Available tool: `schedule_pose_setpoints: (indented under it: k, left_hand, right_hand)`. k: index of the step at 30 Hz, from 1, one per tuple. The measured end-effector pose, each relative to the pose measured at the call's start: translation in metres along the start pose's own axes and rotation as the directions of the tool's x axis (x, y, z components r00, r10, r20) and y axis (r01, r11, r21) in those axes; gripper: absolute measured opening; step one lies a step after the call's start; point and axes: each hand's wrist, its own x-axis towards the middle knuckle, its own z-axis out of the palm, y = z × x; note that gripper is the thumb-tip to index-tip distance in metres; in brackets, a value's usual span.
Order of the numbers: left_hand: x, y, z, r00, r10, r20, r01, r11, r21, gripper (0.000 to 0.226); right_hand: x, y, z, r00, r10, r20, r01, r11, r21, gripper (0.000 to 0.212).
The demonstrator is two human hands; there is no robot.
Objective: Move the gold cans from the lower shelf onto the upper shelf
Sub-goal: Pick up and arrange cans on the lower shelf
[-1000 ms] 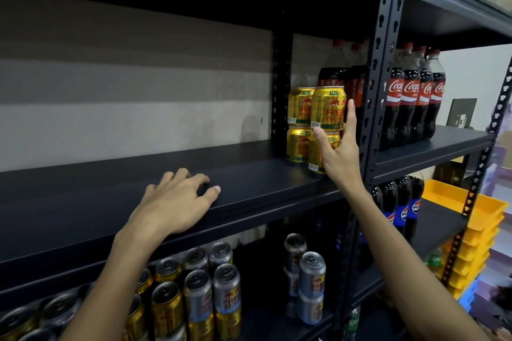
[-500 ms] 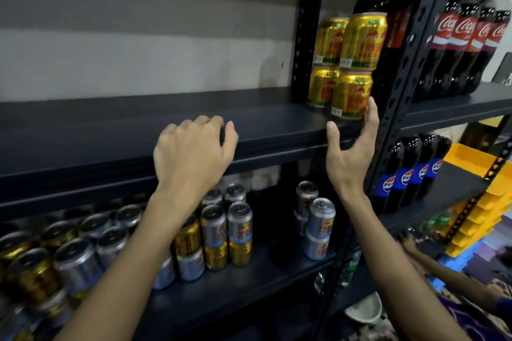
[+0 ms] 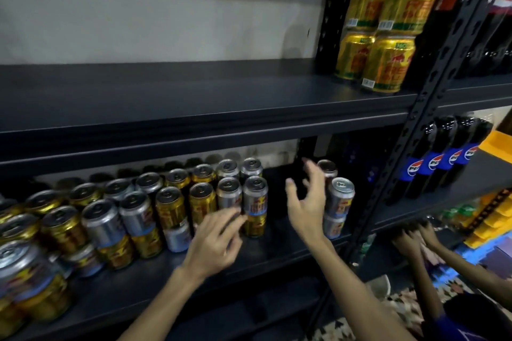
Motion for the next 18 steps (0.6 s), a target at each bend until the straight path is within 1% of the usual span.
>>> schedule_pose_setpoints:
  k: [2, 4, 7, 9, 11, 13, 16, 18]
  left_hand:
    - [-0.039, -0.008, 0.013, 0.978, -0.133, 0.159, 0.142, 0.989, -0.043, 0.027]
    - [-0.063, -0.017, 0.019, 0.934, -0.234, 0.270, 0.251, 0.968, -0.027, 0.027]
    - [-0.079, -0.026, 0.021, 0.872, -0.322, 0.369, 0.331, 0.943, 0.042, 0.029]
    - [-0.082, -0.028, 0.022, 0.847, -0.353, 0.397, 0.359, 0.931, 0.063, 0.030]
    - [-0.079, -0.029, 0.024, 0.836, -0.364, 0.412, 0.368, 0.927, 0.071, 0.030]
    - [-0.078, -0.030, 0.026, 0.828, -0.363, 0.428, 0.373, 0.926, 0.064, 0.030]
    - [-0.083, -0.031, 0.027, 0.811, -0.348, 0.469, 0.365, 0.929, 0.059, 0.031]
    - [-0.084, -0.032, 0.028, 0.794, -0.333, 0.509, 0.351, 0.934, 0.063, 0.033]
  right_hand:
    - [-0.006, 0.011, 0.010, 0.977, 0.038, 0.211, -0.029, 0.999, -0.046, 0.049]
    - [-0.009, 0.017, 0.016, 0.921, 0.063, 0.384, -0.046, 0.998, -0.052, 0.055]
    - [-0.009, 0.024, 0.025, 0.848, 0.083, 0.524, -0.032, 0.994, -0.106, 0.062]
    - [-0.010, 0.026, 0.030, 0.820, 0.092, 0.565, -0.024, 0.992, -0.127, 0.065]
    - [-0.011, 0.029, 0.033, 0.815, 0.073, 0.575, -0.009, 0.993, -0.114, 0.066]
    - [-0.015, 0.034, 0.036, 0.814, 0.079, 0.576, -0.014, 0.993, -0.117, 0.071]
    - [-0.020, 0.036, 0.042, 0.812, 0.125, 0.570, -0.061, 0.989, -0.131, 0.079]
    - [-0.021, 0.034, 0.047, 0.829, 0.142, 0.541, -0.081, 0.988, -0.135, 0.080]
